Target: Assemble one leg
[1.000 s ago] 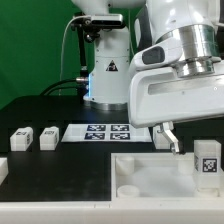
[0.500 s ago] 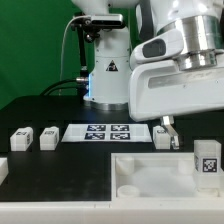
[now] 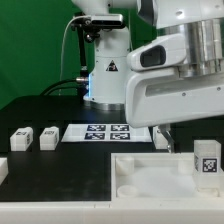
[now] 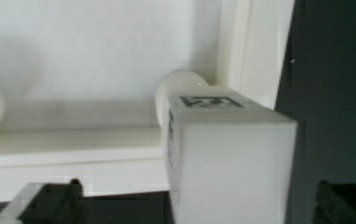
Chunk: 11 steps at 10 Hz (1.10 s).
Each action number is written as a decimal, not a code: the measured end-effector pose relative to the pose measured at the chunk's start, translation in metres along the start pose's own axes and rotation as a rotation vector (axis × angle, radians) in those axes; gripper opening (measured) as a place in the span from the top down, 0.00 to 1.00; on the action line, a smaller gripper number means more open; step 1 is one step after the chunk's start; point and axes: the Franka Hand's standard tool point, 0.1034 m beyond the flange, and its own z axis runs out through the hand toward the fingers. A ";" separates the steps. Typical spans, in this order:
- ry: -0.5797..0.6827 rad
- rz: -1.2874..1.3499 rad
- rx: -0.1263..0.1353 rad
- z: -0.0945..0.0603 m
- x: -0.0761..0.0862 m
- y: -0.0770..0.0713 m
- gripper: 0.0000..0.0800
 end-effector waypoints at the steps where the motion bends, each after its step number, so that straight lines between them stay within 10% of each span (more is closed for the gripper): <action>1: -0.055 0.002 0.008 0.000 0.007 -0.004 0.19; 5: 0.025 -0.009 0.004 0.009 0.015 -0.002 0.22; 7: 0.029 0.039 0.000 0.009 0.016 0.001 0.62; 11: 0.028 0.335 0.003 0.010 0.016 0.005 0.62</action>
Offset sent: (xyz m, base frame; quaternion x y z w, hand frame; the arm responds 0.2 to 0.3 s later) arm -0.0070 -0.0098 -0.0147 -0.0399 0.0676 -0.0364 0.9962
